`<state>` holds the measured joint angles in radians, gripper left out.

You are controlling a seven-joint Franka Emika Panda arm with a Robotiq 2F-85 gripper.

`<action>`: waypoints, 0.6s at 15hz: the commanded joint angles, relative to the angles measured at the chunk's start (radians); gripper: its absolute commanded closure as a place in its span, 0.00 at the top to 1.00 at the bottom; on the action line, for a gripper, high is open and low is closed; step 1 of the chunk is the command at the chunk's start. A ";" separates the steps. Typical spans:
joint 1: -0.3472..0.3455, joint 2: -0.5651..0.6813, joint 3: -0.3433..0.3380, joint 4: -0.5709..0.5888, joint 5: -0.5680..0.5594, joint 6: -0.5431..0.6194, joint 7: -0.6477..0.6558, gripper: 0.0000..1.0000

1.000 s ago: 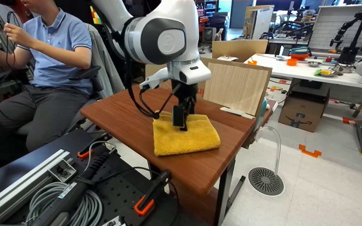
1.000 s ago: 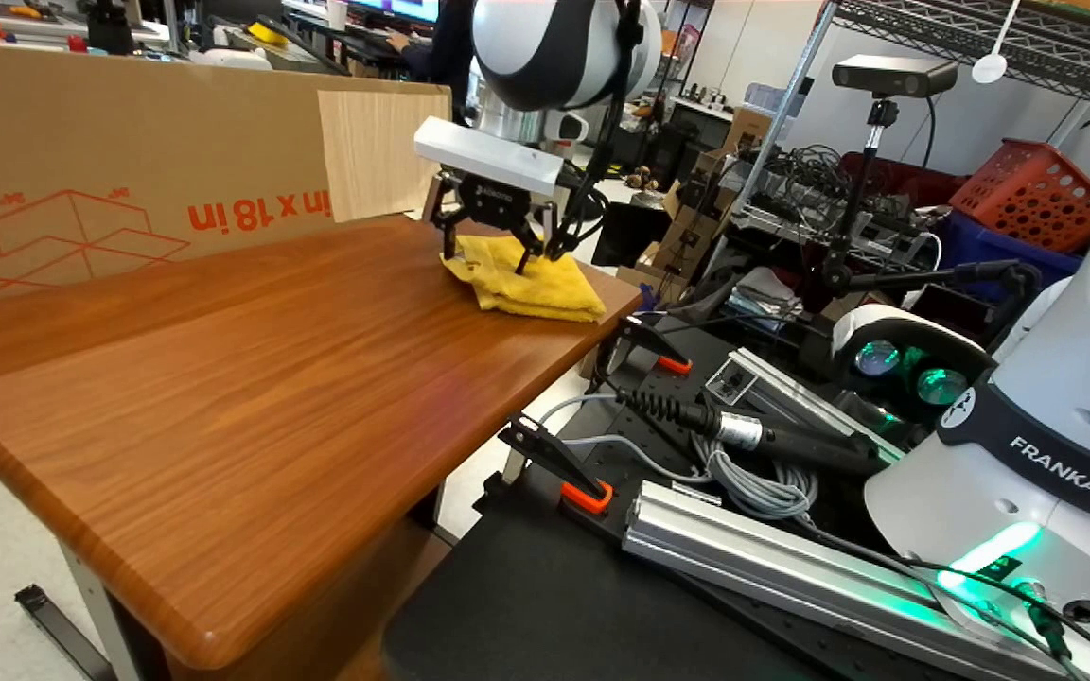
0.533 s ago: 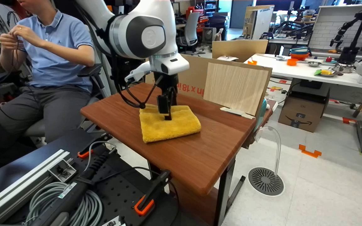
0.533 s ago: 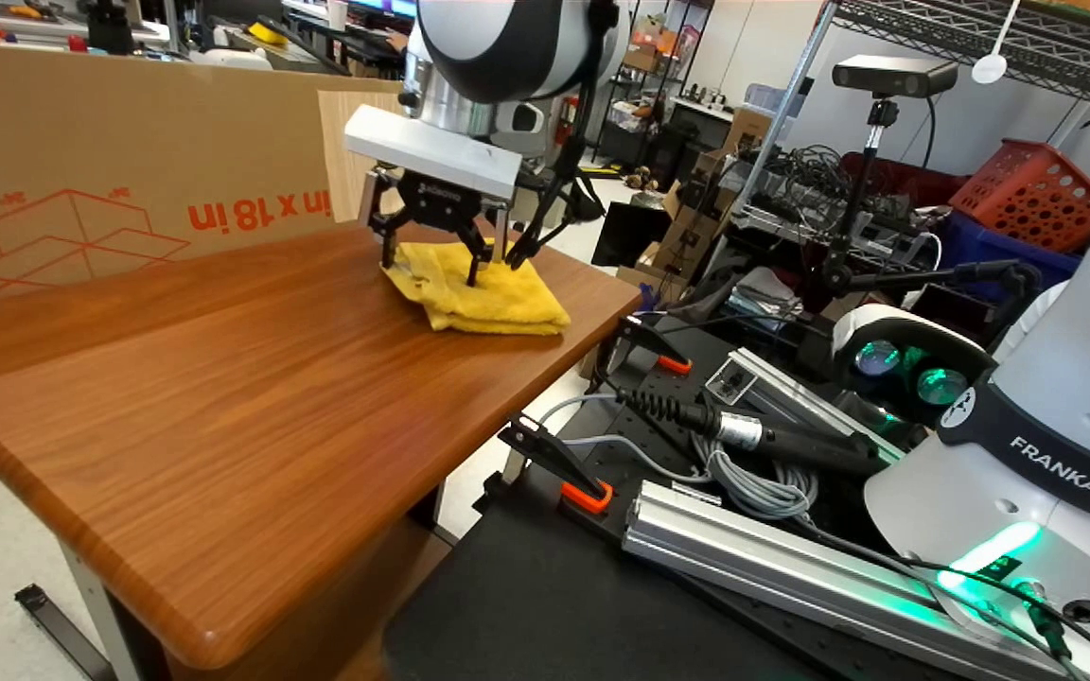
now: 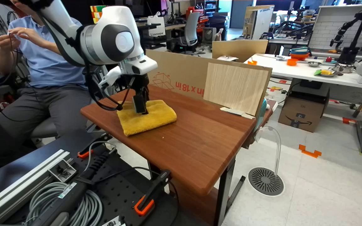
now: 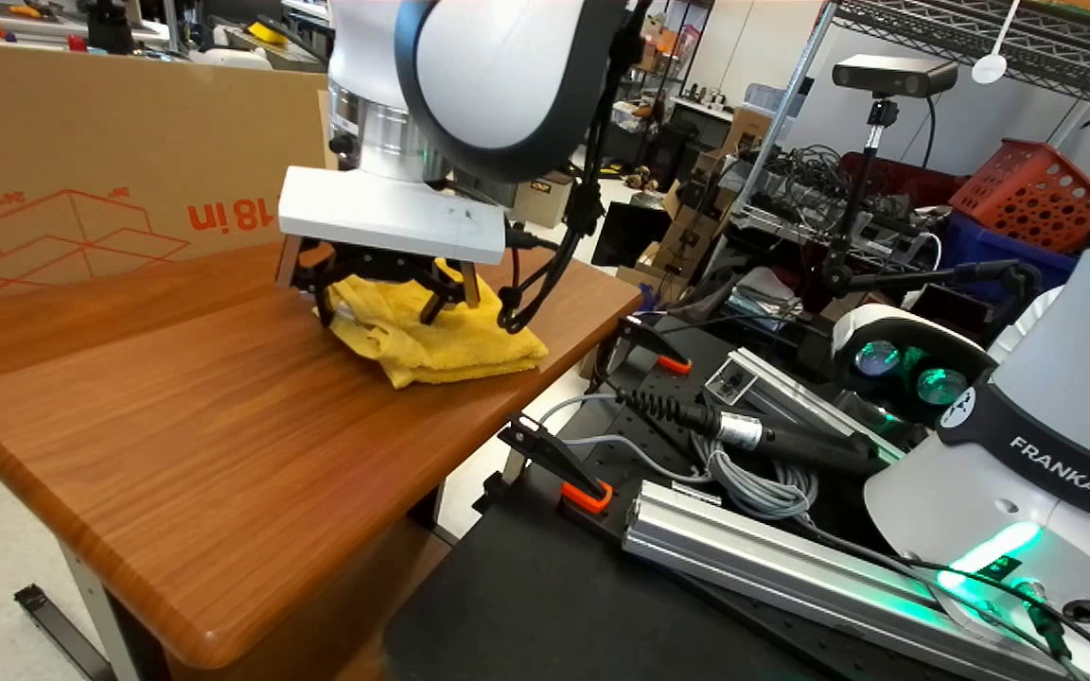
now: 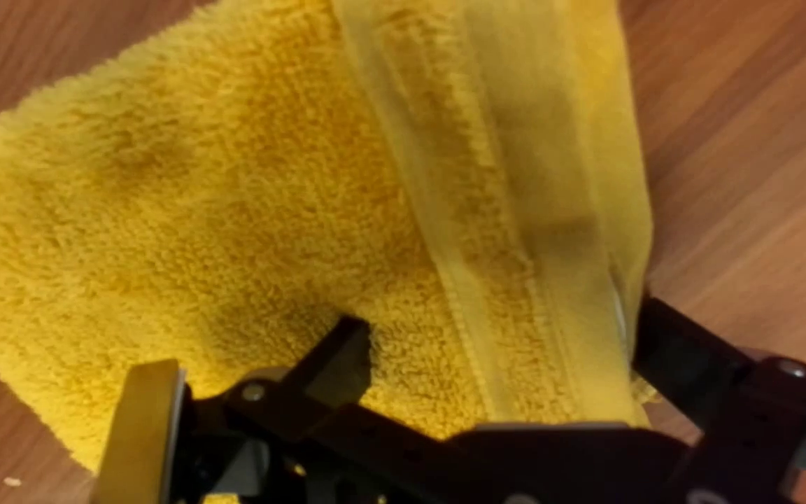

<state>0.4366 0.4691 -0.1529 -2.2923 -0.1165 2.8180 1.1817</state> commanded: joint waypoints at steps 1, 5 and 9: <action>0.116 0.018 -0.049 -0.015 -0.095 0.077 0.092 1.00; 0.240 0.037 -0.126 0.036 -0.168 0.115 0.197 1.00; 0.297 0.063 -0.204 0.123 -0.171 0.107 0.269 1.00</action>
<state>0.6957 0.4844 -0.2895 -2.2450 -0.2565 2.8999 1.3825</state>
